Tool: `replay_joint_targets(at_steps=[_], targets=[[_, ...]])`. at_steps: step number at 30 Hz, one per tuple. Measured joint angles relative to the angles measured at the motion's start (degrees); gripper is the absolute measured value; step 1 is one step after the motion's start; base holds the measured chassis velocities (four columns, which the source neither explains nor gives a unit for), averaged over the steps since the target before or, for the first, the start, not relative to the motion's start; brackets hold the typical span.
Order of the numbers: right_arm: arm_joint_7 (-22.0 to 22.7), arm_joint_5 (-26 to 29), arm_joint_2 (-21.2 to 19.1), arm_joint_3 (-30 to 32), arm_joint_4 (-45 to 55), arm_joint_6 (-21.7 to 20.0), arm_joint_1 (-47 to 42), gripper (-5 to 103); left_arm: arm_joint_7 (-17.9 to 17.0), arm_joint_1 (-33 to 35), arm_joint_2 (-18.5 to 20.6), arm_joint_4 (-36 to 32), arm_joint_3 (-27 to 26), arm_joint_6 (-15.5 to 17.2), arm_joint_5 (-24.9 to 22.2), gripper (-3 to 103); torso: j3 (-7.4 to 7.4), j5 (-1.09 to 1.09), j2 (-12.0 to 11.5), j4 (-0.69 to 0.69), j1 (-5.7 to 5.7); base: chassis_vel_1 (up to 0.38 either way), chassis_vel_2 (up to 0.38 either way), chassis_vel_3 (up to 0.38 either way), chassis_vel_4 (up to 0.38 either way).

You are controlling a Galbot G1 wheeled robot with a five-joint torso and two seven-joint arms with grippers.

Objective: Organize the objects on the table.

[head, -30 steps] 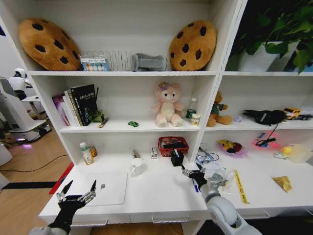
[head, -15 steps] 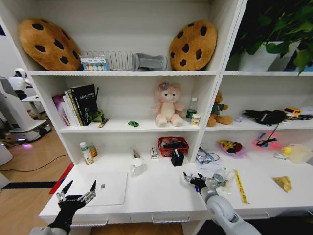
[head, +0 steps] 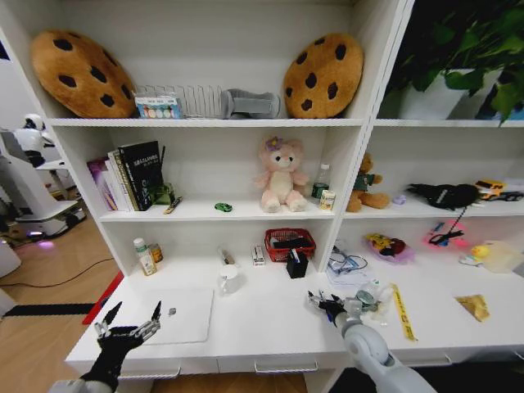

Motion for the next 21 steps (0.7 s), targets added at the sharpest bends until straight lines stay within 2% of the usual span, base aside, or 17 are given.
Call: replay_joint_targets(at_steps=[6,7,9,11,12,14,15,17,19,20,21], targets=[[-2.4,-1.5,-1.0,-0.8,-1.5,0.5,0.3,100,0.0,0.0,0.0,0.0,0.0,0.0,0.0,100,0.00,0.00,0.0,-0.01,0.00,0.000,0.000,0.000,0.000],[-2.7,-1.7,-1.1,-0.8,-1.8,0.6,0.4,103,0.0,0.0,0.0,0.0,0.0,0.0,0.0,100,0.00,0.00,0.0,-0.01,0.00,0.000,0.000,0.000,0.000],[-3.2,-2.2,-1.2,-0.9,-2.2,0.8,0.6,101,0.0,0.0,0.0,0.0,0.0,0.0,0.0,100,0.00,0.00,0.0,-0.01,0.00,0.000,0.000,0.000,0.000],[-4.6,-3.5,-1.6,-1.1,-3.0,1.4,1.1,93,0.0,0.0,0.0,0.0,0.0,0.0,0.0,100,0.00,0.00,0.0,0.00,0.00,0.000,0.000,0.000,0.000],[-4.6,-3.5,-1.6,-1.1,-3.0,1.4,1.1,93,0.0,0.0,0.0,0.0,0.0,0.0,0.0,100,0.00,0.00,0.0,0.00,0.00,0.000,0.000,0.000,0.000],[-5.0,-3.6,-1.9,-1.4,-3.8,1.6,2.0,84,0.0,0.0,0.0,0.0,0.0,0.0,0.0,100,0.00,0.00,0.0,0.00,0.00,0.000,0.000,0.000,0.000],[-5.0,-3.6,-1.9,-1.4,-3.8,1.6,2.0,84,0.0,0.0,0.0,0.0,0.0,0.0,0.0,100,0.00,0.00,0.0,0.00,0.00,0.000,0.000,0.000,0.000],[-5.2,-3.8,-2.1,-1.7,-4.3,1.7,2.5,73,0.0,0.0,0.0,0.0,0.0,0.0,0.0,100,0.00,0.00,0.0,0.00,0.00,0.000,0.000,0.000,0.000],[-5.5,-3.8,-2.2,-1.8,-4.4,1.7,2.5,73,0.0,0.0,0.0,0.0,0.0,0.0,0.0,100,0.00,0.00,0.0,0.00,0.00,0.000,0.000,0.000,0.000],[-6.0,-4.0,-2.3,-1.8,-4.4,1.5,2.4,65,0.0,0.0,0.0,0.0,0.0,0.0,0.0,100,0.00,-0.01,0.0,0.00,0.00,0.000,0.000,0.000,0.000],[-6.0,-4.0,-2.3,-1.8,-4.4,1.5,2.4,65,0.0,0.0,0.0,0.0,0.0,0.0,0.0,100,0.00,-0.01,0.0,0.00,0.00,0.000,0.000,0.000,0.000]])
